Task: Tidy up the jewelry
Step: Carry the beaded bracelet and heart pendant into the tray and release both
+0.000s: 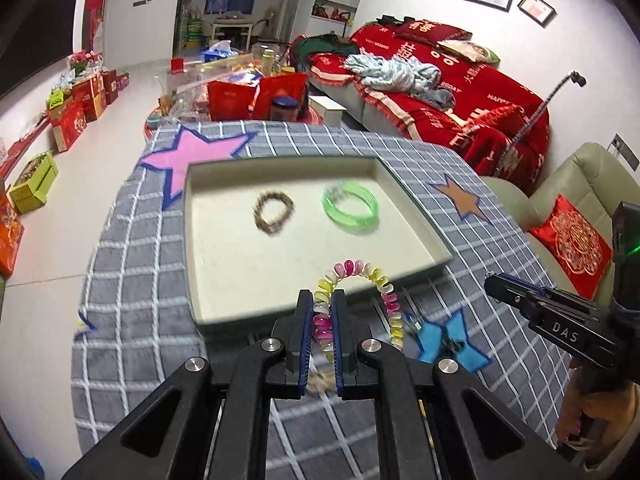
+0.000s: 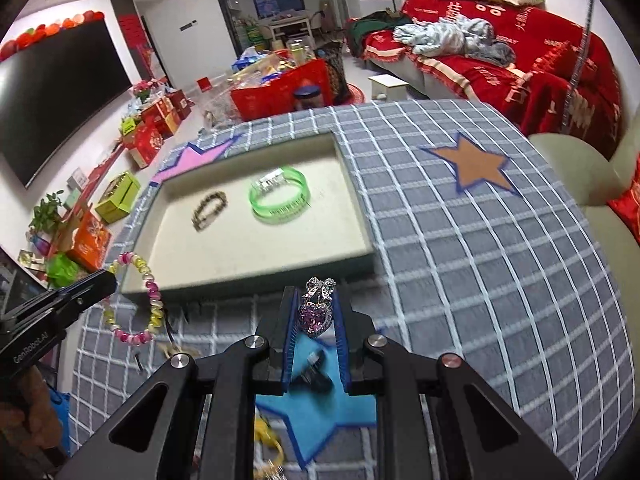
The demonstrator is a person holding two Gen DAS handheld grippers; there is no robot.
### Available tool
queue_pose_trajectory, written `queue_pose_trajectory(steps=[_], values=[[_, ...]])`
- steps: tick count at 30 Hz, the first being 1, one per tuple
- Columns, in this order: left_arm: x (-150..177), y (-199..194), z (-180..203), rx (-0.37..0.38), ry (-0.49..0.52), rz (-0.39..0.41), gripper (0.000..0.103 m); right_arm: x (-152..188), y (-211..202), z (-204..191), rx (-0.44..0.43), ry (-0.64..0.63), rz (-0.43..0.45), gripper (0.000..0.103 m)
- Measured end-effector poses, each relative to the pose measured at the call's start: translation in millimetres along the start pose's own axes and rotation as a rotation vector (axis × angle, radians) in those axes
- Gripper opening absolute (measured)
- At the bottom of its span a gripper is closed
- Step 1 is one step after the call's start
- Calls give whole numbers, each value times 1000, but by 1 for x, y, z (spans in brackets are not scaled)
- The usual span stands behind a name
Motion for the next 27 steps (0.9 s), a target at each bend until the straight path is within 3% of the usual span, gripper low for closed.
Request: queue_pose_trajectory(steps=[8,15,27], values=[[-28,36,-29,-40,-21,-24,26,-44,46,-29,-49,-39,-24,19],[-35,75,-43,-69,-10,-76,26,-47,100,-34,-70,-32,-118,19],[-35,121,-50,-101,2,-179,26,-52,142,-34,-61,-56,-186,19]])
Point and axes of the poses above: each gripper's, at about its wrist camera, not at the fingertips, and y roughly the way its jaws point, z to its right, x to its underside, the point moved 9 cm from there along y, roughly the way its jaws point, and after that the axes turned 4 degrees about -y, right-handed, at the moved point
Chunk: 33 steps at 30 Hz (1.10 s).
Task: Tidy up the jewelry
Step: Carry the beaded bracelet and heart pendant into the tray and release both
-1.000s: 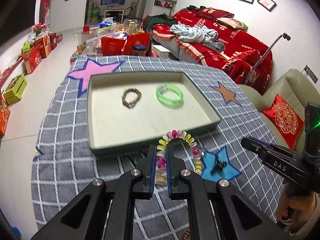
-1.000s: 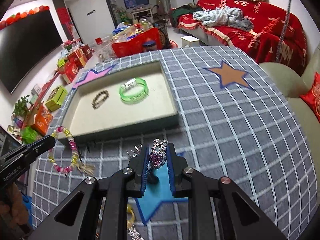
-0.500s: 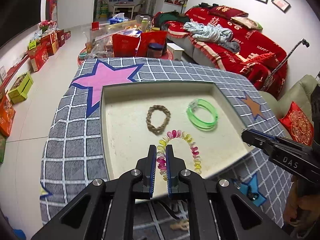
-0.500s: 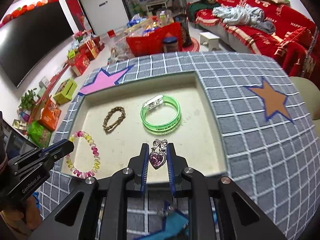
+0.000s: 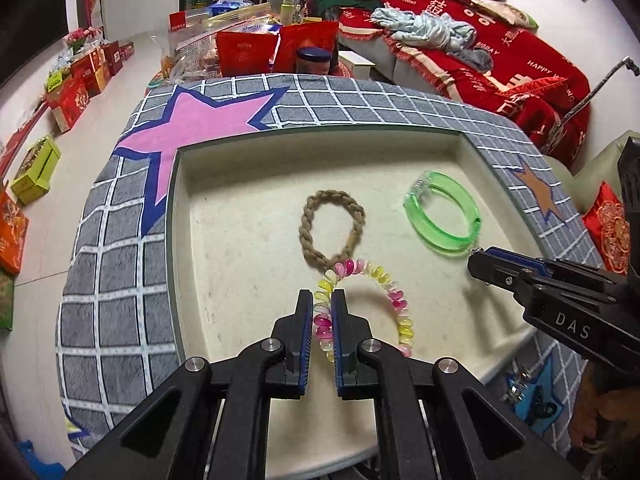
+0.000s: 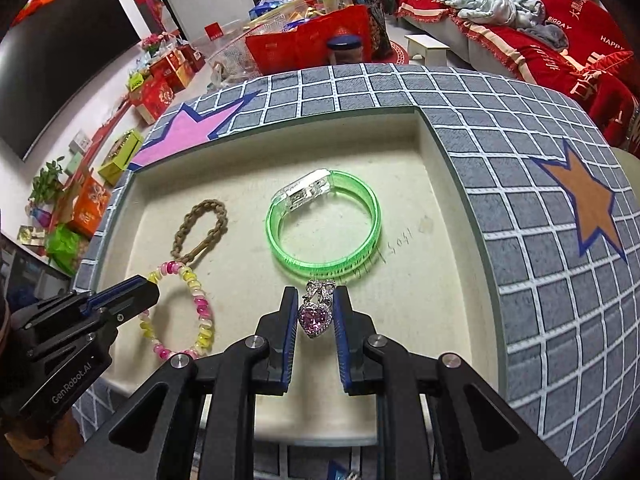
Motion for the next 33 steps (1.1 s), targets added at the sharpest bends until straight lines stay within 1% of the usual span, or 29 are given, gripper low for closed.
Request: queue_pose_trajectory(steps=[11,15,19,20,22,23,27,33], values=[[-17,12,-5,-81,9,35,26,-19,15,14,35,27,16,19],[-14,19,-5,-129,46,23,27,-21,16,14,43,18,36,19],[-12,18,-5,-152,64,40,27,-18,15,11,51,6,42,20],[-11,17,-4,-155,67,41,27,-19,14,11,44,12,40,23],[-11,16,-3,-160,74,44,27,-18,13,11,26,29,38,34],[-10,15,-2,-163,74,49,27,-18,11,11,19,36,42,42],[-10,11,-4,-158,58,67,27,-17,3,12,7,52,63,43],[-13,1,-4,-157,53,96,27,-16,-20,10,-16,84,111,44]])
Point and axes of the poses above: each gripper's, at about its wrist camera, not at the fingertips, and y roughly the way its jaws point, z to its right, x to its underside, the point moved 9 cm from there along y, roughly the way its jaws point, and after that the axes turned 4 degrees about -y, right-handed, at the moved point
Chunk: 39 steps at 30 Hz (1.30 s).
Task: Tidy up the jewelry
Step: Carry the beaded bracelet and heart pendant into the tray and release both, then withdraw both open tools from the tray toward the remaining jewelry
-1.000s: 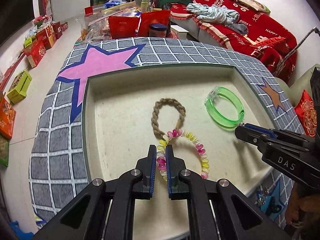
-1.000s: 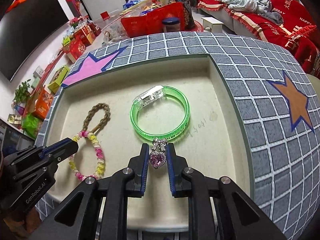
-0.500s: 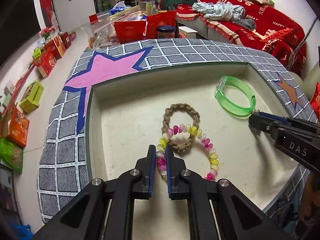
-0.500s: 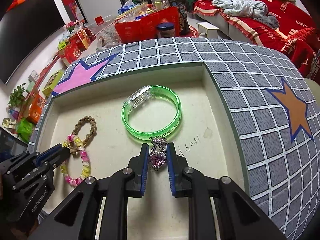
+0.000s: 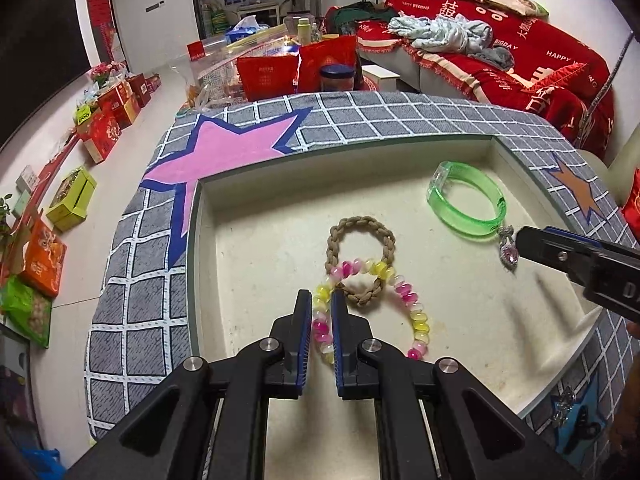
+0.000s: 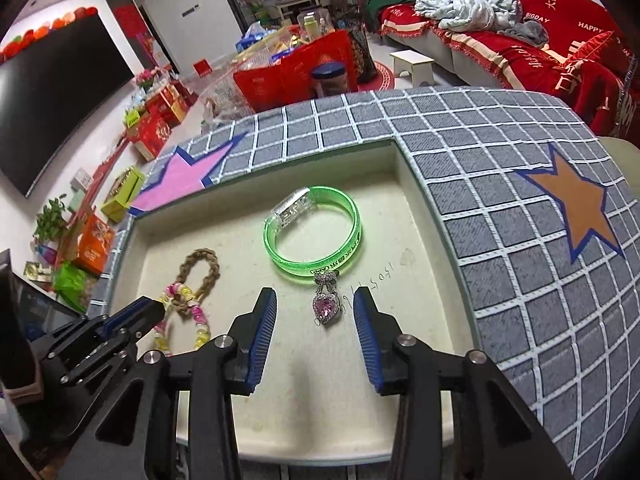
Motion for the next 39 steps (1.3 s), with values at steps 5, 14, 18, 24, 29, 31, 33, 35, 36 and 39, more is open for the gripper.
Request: queue_pose_trajectory(steps=[5,14,18,24,29,31,33,35,36,39], values=[[-4,-6,0,-7,-4,22,27,-2,-16,-1,-8,8,28,44],[-9,-24,0,-2,-3,64,27,1,-30,4,-9,33,51,44],[-8,-31,-2,4,-10,68,27,4,-36,2,-11,41,57,46],[-5,-50,-9,-32,-25,117,103,8,-45,-2,-17,35,67,56],[-4,-63,-11,-31,-1,141,103,16,-55,-5,-25,31,71,69],[0,-68,-13,-30,3,147,103,19,-60,-7,-33,29,76,77],[5,-73,-14,-29,13,153,103,23,-64,-10,-40,25,81,82],[12,-81,-14,-36,28,161,103,27,-67,-11,-33,17,79,83],[16,-84,-14,-40,37,165,103,31,-69,-10,-24,16,77,84],[31,-93,-11,-34,58,166,103,38,-75,-9,-25,22,88,94]])
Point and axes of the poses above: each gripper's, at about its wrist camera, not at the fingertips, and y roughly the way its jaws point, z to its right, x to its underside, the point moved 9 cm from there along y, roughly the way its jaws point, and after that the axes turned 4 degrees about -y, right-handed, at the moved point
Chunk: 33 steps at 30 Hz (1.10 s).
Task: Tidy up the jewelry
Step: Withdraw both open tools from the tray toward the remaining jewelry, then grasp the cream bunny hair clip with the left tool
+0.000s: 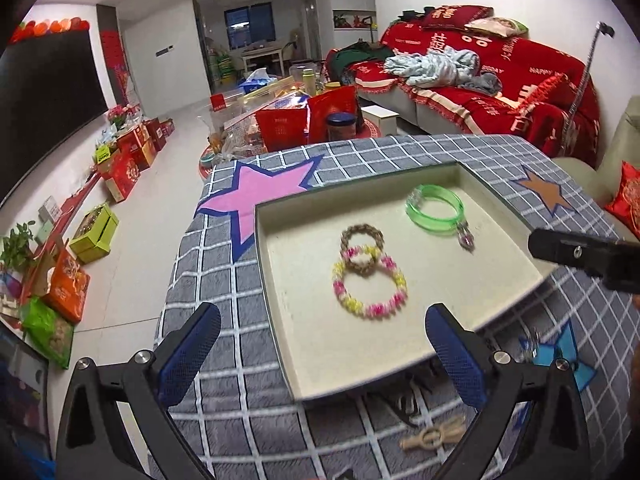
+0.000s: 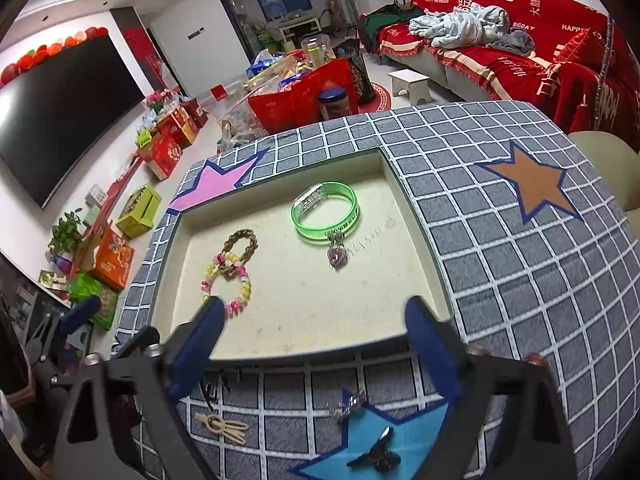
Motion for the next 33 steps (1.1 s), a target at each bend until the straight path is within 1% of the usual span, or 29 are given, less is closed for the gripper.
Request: queue_pose_trajectory(steps=[2,5,7,10,13,18,22,26,27,28,29,33], values=[[7,-5,1,16,1,-6,103,6,-5,2,-4,4,-2,94],[21,-13,7,60,26,-23,103,19,-11,4,-14,13,-24,94],[33,-20,13,93,62,-29,103,27,-15,6,-18,17,-39,94],[50,-25,24,119,127,-42,103,42,-23,12,-13,29,-49,94],[66,-26,35,139,181,-62,103,54,-29,15,-18,44,-57,94],[90,-24,55,201,268,-106,103,72,-37,15,-21,42,-68,94],[96,-20,65,243,308,-122,103,84,-41,17,-25,44,-75,94],[99,-16,73,266,353,-136,102,95,-46,23,-24,58,-85,94],[100,-15,76,276,360,-136,99,98,-47,25,-22,61,-86,94],[101,-14,77,284,367,-141,93,100,-48,26,-20,63,-88,94],[102,-13,80,294,373,-152,91,104,-50,28,-17,63,-90,94],[104,-9,84,313,394,-166,91,117,-53,33,17,48,-106,94]])
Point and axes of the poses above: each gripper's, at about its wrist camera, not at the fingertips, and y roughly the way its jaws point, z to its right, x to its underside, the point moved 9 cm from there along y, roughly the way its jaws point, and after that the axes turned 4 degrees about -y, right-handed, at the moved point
